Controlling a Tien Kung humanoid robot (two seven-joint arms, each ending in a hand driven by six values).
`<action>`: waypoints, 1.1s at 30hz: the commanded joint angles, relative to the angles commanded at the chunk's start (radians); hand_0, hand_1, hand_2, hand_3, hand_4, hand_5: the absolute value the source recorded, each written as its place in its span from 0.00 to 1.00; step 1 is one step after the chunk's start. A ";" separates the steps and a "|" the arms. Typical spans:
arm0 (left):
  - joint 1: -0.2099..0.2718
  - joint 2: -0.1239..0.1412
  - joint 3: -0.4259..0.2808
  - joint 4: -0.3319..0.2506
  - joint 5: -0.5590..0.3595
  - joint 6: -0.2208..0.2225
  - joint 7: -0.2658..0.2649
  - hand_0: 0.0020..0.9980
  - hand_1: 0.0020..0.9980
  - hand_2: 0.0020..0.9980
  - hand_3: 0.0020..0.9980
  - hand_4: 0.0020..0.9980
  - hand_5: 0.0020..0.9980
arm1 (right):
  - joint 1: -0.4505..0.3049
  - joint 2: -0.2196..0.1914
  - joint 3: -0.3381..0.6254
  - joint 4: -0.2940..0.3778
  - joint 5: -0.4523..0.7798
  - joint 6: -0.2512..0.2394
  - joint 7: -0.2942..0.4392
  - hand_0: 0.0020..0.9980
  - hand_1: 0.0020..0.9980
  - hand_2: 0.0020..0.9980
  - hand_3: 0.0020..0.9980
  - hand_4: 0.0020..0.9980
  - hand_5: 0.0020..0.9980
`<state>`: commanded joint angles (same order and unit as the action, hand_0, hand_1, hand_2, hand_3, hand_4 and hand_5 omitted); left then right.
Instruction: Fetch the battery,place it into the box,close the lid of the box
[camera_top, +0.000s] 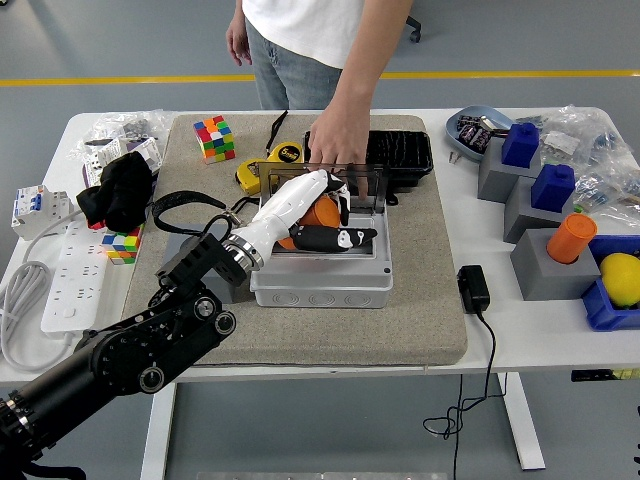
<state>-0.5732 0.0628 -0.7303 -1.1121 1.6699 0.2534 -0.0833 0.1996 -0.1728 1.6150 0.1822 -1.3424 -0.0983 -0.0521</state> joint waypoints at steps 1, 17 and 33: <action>-0.004 -0.002 0.000 0.006 0.001 0.000 0.000 0.02 0.00 0.02 0.00 0.82 0.40 | 0.000 0.000 0.000 0.000 0.000 0.000 0.000 0.84 0.81 0.78 0.82 1.00 1.00; -0.032 -0.011 0.041 0.040 -0.021 -0.005 -0.017 0.03 0.00 0.03 0.00 0.83 0.44 | -0.003 -0.001 -0.007 0.000 0.003 -0.002 -0.001 0.84 0.81 0.78 0.81 1.00 1.00; -0.044 -0.013 0.051 0.080 -0.031 -0.047 -0.065 0.10 0.08 0.10 0.08 0.84 0.43 | -0.001 0.000 -0.004 0.001 0.006 -0.001 0.000 0.84 0.81 0.78 0.81 1.00 1.00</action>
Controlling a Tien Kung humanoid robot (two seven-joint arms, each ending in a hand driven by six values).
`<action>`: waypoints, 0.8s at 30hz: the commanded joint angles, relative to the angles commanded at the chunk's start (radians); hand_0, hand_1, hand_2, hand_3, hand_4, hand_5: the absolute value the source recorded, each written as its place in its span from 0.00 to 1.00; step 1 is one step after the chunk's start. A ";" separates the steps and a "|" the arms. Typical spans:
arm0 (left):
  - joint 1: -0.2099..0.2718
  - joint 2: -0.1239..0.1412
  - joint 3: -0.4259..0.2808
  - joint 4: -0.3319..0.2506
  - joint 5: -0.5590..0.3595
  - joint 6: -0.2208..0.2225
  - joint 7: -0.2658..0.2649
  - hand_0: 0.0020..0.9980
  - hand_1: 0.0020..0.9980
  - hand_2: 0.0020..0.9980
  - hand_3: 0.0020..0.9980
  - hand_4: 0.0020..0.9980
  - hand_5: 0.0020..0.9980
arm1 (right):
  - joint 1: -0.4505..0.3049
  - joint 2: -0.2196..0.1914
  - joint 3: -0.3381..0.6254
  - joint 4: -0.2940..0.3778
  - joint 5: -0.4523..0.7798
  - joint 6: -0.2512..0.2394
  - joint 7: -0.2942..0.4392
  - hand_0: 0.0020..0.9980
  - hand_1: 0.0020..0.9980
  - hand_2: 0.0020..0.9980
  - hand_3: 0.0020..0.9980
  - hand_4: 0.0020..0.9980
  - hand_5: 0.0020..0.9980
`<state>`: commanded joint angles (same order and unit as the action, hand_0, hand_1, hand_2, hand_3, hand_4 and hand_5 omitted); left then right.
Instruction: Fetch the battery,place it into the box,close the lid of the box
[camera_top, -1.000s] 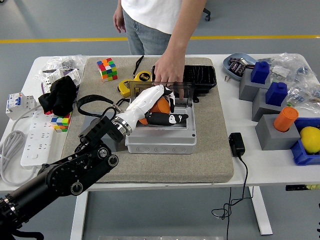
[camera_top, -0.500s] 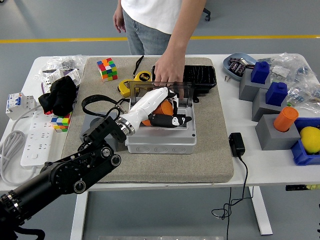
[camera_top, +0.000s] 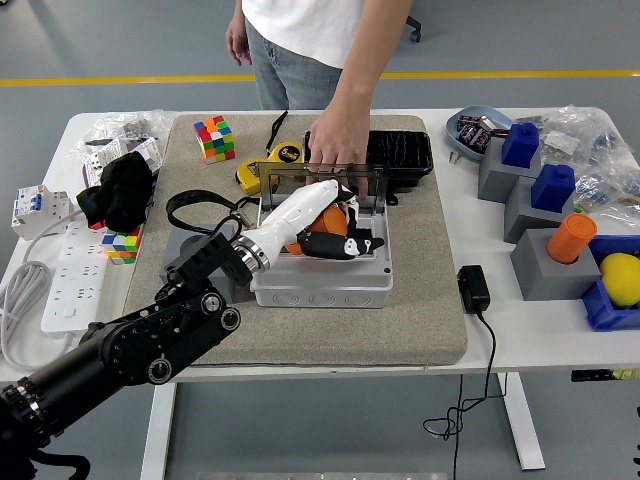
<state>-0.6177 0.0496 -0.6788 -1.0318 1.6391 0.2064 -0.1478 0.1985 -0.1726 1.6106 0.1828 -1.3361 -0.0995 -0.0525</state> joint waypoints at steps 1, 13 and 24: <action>0.000 0.000 0.000 0.000 0.001 -0.003 0.000 0.10 0.08 0.10 0.08 0.84 0.43 | 0.000 0.000 0.001 0.000 0.000 0.000 0.000 0.84 0.81 0.78 0.81 1.00 1.00; 0.001 0.000 -0.006 0.005 0.020 -0.036 -0.004 0.28 0.47 0.32 0.32 0.86 0.45 | -0.001 0.002 0.001 0.001 0.001 0.000 0.001 0.84 0.81 0.78 0.81 1.00 1.00; 0.009 0.014 -0.021 -0.033 0.108 -0.078 0.032 0.87 0.72 0.61 0.53 0.89 0.48 | -0.004 0.002 0.003 0.000 0.002 0.001 0.000 0.84 0.81 0.78 0.81 1.00 1.00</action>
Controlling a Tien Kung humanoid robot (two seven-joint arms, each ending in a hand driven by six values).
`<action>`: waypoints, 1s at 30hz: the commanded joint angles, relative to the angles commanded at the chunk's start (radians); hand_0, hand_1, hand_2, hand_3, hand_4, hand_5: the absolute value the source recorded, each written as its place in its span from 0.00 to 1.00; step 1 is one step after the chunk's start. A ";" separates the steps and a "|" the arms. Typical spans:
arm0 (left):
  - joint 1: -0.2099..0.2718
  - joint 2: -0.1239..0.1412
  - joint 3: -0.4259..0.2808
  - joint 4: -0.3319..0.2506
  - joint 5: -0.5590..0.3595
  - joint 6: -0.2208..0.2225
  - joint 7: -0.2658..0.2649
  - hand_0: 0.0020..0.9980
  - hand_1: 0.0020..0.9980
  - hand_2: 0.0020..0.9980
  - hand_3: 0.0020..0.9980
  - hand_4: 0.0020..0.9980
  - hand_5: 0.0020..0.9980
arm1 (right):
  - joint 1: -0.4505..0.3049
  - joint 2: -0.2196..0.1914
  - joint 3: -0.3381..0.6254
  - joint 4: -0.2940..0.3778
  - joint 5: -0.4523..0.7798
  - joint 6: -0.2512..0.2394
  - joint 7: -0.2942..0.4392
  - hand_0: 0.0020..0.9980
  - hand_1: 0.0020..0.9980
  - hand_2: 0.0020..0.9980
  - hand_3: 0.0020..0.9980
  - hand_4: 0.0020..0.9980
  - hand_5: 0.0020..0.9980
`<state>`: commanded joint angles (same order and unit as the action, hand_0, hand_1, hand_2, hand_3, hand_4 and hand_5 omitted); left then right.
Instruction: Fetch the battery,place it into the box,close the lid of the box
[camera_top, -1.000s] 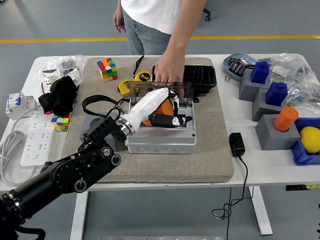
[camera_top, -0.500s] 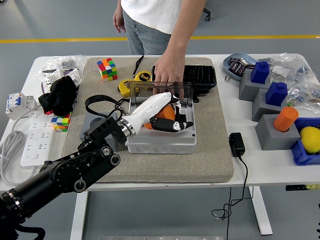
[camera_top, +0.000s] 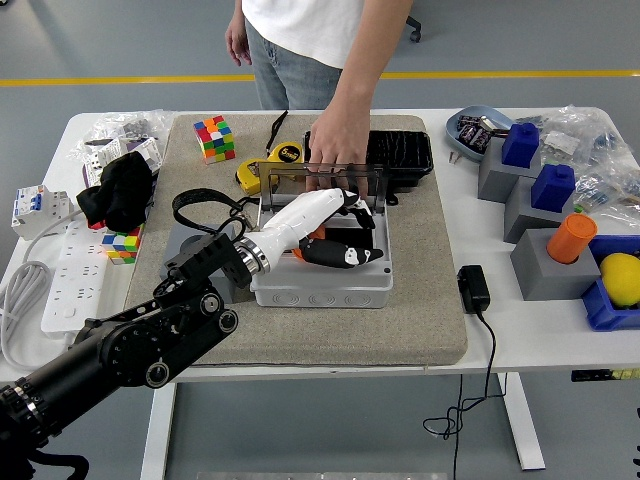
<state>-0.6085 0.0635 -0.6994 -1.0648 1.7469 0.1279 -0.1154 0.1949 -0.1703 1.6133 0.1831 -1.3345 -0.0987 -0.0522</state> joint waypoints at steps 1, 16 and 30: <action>0.001 0.002 -0.001 -0.005 0.003 -0.006 0.004 0.87 0.72 0.61 0.53 0.89 0.48 | 0.000 0.000 0.000 0.000 0.000 0.000 0.000 0.84 0.81 0.78 0.81 1.00 1.00; 0.036 0.044 -0.110 -0.231 -0.034 -0.231 0.111 0.79 0.72 0.66 0.56 0.92 0.52 | -0.008 0.002 -0.001 0.000 0.002 0.000 -0.001 0.84 0.81 0.78 0.81 1.00 1.00; 0.054 0.044 -0.204 -0.331 -0.185 -0.268 0.088 0.69 0.68 0.63 0.56 0.95 0.54 | -0.006 0.004 0.004 0.000 0.003 -0.001 -0.001 0.84 0.81 0.78 0.81 1.00 1.00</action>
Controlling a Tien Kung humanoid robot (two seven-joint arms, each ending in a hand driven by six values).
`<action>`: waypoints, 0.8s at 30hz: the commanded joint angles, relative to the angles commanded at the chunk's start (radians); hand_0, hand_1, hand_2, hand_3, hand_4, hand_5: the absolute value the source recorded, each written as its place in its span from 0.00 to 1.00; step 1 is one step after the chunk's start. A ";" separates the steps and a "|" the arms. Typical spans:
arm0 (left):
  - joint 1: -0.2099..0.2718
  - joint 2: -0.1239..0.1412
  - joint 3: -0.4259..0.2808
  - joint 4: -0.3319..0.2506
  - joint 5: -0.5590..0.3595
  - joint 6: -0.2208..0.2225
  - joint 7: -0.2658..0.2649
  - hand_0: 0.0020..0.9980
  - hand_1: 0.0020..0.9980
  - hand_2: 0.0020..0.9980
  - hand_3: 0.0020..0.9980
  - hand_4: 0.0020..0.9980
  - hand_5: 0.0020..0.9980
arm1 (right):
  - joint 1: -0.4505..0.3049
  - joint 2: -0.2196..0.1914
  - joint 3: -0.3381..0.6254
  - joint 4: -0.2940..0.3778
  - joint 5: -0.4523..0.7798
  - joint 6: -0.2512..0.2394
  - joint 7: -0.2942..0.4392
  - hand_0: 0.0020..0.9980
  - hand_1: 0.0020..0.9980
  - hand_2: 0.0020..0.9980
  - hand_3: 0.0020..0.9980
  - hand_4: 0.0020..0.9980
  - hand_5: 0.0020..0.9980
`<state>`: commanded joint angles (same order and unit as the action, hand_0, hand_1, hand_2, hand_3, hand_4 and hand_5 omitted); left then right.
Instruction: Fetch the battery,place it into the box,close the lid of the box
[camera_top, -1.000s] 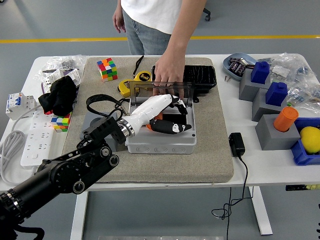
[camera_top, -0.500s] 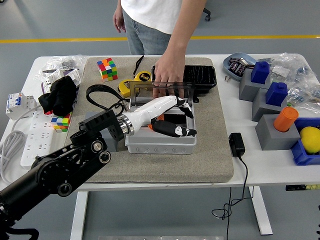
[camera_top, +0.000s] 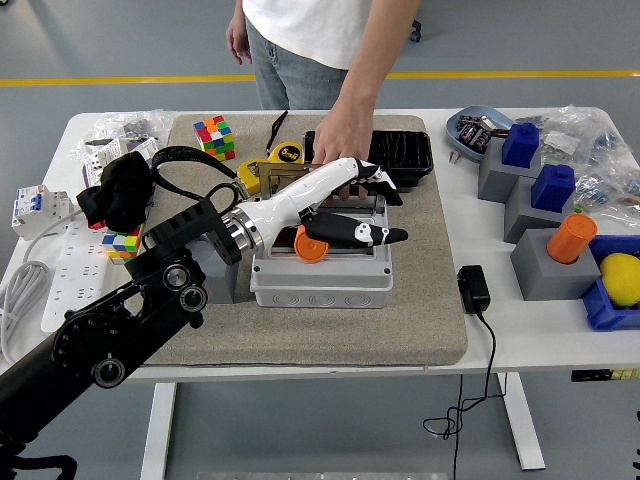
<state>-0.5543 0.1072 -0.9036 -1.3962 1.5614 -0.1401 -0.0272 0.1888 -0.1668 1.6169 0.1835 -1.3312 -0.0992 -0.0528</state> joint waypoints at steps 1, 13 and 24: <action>0.002 -0.001 -0.009 -0.003 -0.027 -0.004 -0.005 0.69 0.68 0.63 0.56 0.95 0.54 | 0.000 0.001 0.000 0.000 0.001 0.000 0.000 0.84 0.81 0.78 0.81 1.00 1.00; 0.021 -0.016 -0.104 -0.013 -0.391 0.136 -0.172 0.68 0.70 0.67 0.63 1.00 0.67 | -0.001 0.005 0.006 0.001 -0.001 0.000 0.002 0.84 0.81 0.77 0.81 1.00 1.00; 0.027 -0.019 -0.124 0.034 -0.489 0.157 -0.178 0.88 0.92 0.88 0.84 1.00 1.00 | -0.001 0.006 0.009 0.001 0.000 -0.001 0.001 0.84 0.81 0.77 0.81 1.00 1.00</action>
<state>-0.5269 0.0882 -1.0279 -1.3619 1.0725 0.0172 -0.2056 0.1882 -0.1605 1.6255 0.1847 -1.3317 -0.0999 -0.0517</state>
